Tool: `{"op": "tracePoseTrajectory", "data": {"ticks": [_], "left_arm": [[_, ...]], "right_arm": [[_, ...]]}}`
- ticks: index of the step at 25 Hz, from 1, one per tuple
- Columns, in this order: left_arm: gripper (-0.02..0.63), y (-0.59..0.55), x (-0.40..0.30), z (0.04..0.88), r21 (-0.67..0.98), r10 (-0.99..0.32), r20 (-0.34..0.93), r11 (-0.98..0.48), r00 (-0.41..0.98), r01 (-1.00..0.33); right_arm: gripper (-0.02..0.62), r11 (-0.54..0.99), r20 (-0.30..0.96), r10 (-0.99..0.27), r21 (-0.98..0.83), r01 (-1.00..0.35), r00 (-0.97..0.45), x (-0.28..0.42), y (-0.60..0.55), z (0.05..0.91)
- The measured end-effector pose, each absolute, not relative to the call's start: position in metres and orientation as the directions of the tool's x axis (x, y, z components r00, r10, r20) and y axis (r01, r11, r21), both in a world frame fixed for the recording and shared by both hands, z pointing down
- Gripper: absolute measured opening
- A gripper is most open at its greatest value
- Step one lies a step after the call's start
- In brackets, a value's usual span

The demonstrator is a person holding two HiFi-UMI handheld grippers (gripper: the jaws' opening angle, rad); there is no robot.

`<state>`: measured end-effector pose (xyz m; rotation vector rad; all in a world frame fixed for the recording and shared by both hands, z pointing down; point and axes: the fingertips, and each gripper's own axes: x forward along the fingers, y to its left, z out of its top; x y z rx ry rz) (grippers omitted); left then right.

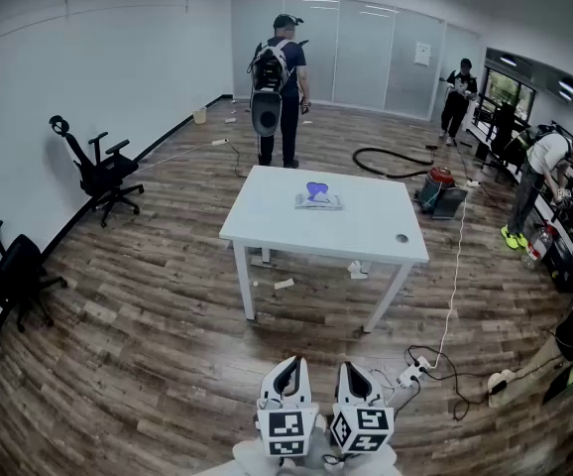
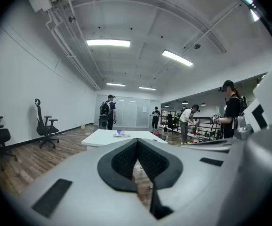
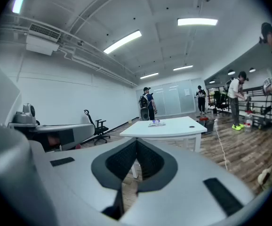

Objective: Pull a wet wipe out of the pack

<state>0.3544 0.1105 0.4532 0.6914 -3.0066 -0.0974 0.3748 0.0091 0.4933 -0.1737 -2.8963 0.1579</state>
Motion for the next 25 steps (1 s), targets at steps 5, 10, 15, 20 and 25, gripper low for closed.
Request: {"op": "tracePoseTrajectory", "data": {"ticks": [5, 10, 15, 20, 25], "left_arm": [[-0.005, 0.107, 0.333, 0.453, 0.078, -0.423, 0.037, 0.904, -0.905, -0.419], [-0.004, 0.100, 0.318, 0.457, 0.069, -0.425, 0.043, 0.904, -0.904, -0.422], [-0.005, 0.090, 0.296, 0.462, 0.069, -0.422, 0.052, 0.906, -0.905, -0.418], [-0.004, 0.080, 0.272, 0.463, 0.069, -0.420, 0.058, 0.907, -0.906, -0.416], [-0.004, 0.066, 0.243, 0.463, 0.070, -0.414, 0.063, 0.909, -0.908, -0.410]], "right_arm": [[0.009, 0.988, 0.227, 0.125, -0.117, 0.100, -0.966, 0.356, -0.001, 0.494], [0.009, 0.988, 0.226, 0.122, -0.121, 0.096, -0.967, 0.337, -0.008, 0.497], [0.009, 0.986, 0.241, 0.137, -0.123, 0.109, -0.961, 0.314, -0.013, 0.504], [0.009, 0.986, 0.245, 0.142, -0.123, 0.114, -0.959, 0.289, -0.022, 0.503], [0.009, 0.985, 0.245, 0.147, -0.122, 0.120, -0.958, 0.261, -0.035, 0.501]]}}
